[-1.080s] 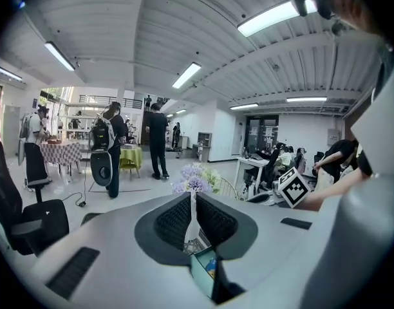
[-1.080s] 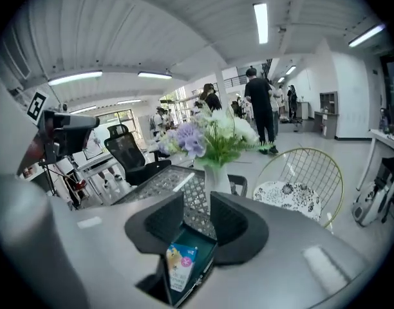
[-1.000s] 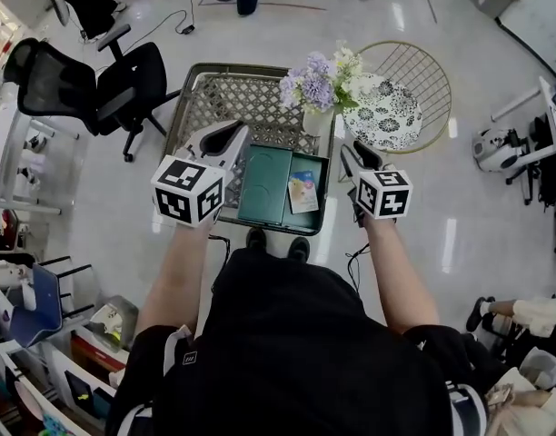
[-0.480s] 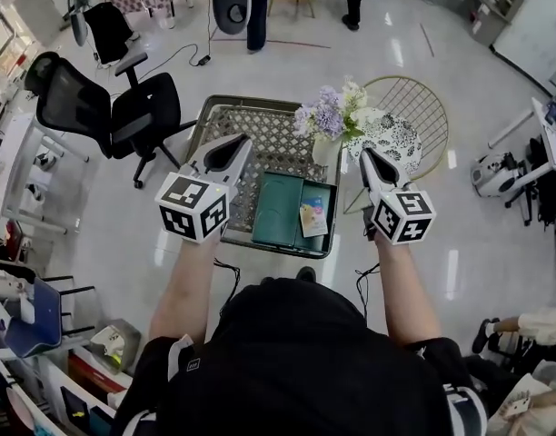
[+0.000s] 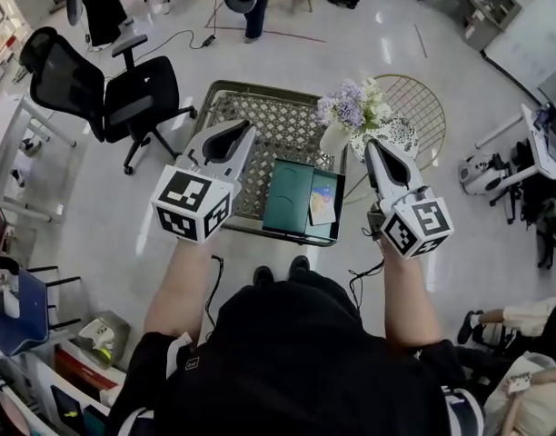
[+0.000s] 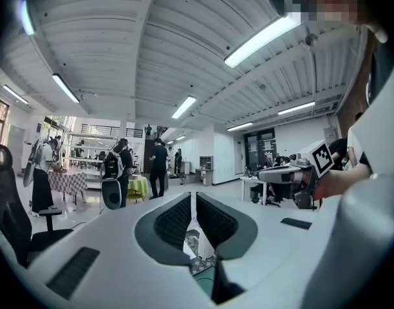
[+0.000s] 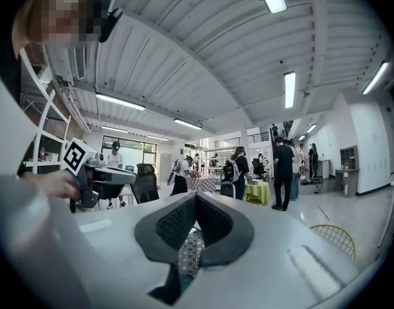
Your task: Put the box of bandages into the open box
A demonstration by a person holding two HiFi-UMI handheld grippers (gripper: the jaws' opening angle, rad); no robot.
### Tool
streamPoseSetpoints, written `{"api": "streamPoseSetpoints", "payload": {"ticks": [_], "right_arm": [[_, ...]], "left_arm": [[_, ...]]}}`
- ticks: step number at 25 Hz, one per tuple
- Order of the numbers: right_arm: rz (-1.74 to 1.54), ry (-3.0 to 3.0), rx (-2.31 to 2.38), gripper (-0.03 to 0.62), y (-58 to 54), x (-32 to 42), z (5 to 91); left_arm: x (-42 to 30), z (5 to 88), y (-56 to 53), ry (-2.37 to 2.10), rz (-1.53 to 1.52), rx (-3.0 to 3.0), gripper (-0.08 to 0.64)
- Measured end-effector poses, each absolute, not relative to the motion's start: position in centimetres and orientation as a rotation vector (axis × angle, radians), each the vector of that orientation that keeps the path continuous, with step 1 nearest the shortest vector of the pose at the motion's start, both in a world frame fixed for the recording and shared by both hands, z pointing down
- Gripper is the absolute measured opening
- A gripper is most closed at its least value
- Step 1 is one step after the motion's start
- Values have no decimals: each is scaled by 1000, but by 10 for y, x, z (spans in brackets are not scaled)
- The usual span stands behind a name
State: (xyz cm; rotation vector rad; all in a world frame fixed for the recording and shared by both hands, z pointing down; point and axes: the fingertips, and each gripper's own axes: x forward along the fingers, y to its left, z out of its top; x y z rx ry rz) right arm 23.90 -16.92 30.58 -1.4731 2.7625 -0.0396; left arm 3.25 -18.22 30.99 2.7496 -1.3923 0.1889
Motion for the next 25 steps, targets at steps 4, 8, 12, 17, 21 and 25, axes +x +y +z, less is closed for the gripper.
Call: {"api": "streamPoseSetpoints", "payload": {"ticks": [4,8,12,17,21,25], "right_arm": [[3,2733,-1478,8,-159,240,288],[23,2666,-1493,8,-158,251,268],[11,2608,-1487,8,-159,260,257],[13,2579,-1492,8,-155,270,252],[6,2529,-1523,8,-154,293,249],[30,2553,-1561,8,-148,303,261]], "left_arm": [[20,317,-178,-1398,167,2721,31],[6,320,-173,-1433,162,2694,31],[5,319,-175,-1360,127,2688,28],[10,315,-176,-1406,160,2702,28],[21,325,-178,-1442,179,2675,28],[31,331,-174,-1447,166,2652,28]]}}
